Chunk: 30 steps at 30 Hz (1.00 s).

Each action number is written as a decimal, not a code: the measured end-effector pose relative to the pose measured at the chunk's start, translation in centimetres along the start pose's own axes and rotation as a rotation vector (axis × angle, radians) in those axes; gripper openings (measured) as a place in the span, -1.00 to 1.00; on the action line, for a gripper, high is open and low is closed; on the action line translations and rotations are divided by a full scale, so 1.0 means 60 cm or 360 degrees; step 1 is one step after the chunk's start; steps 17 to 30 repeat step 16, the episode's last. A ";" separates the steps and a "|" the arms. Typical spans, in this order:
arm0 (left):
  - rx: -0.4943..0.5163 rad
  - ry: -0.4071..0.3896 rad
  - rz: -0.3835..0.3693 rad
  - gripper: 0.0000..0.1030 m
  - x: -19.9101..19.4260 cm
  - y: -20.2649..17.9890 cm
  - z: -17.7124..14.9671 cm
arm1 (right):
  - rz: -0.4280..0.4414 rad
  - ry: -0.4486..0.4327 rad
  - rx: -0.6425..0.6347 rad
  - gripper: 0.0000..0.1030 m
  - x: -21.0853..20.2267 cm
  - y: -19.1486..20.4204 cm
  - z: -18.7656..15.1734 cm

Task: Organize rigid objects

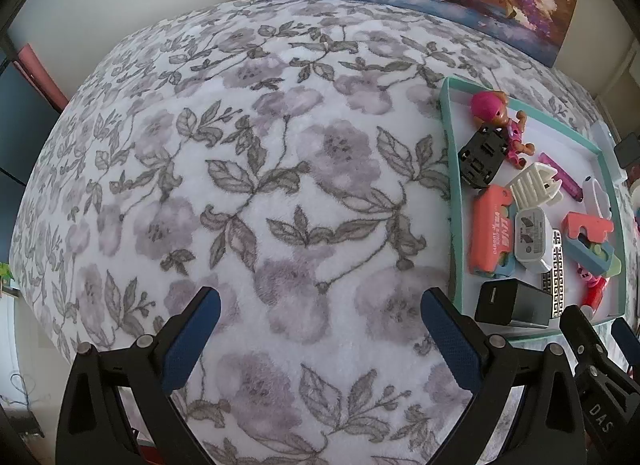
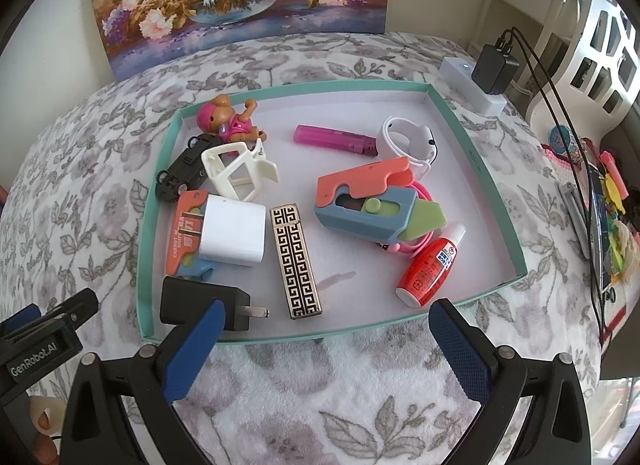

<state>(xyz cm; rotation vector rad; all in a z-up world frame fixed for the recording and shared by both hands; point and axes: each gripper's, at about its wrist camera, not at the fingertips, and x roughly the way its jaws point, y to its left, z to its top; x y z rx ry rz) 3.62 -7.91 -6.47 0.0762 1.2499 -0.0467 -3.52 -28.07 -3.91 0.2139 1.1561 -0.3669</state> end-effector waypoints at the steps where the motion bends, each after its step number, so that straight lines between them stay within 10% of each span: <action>1: 0.0002 -0.0002 0.0004 0.94 0.000 -0.001 0.000 | 0.0000 0.0000 0.0000 1.00 0.000 0.000 0.000; 30: 0.0051 -0.0066 -0.0019 0.95 -0.012 -0.010 -0.003 | 0.0000 0.0001 -0.0001 1.00 0.000 -0.001 0.000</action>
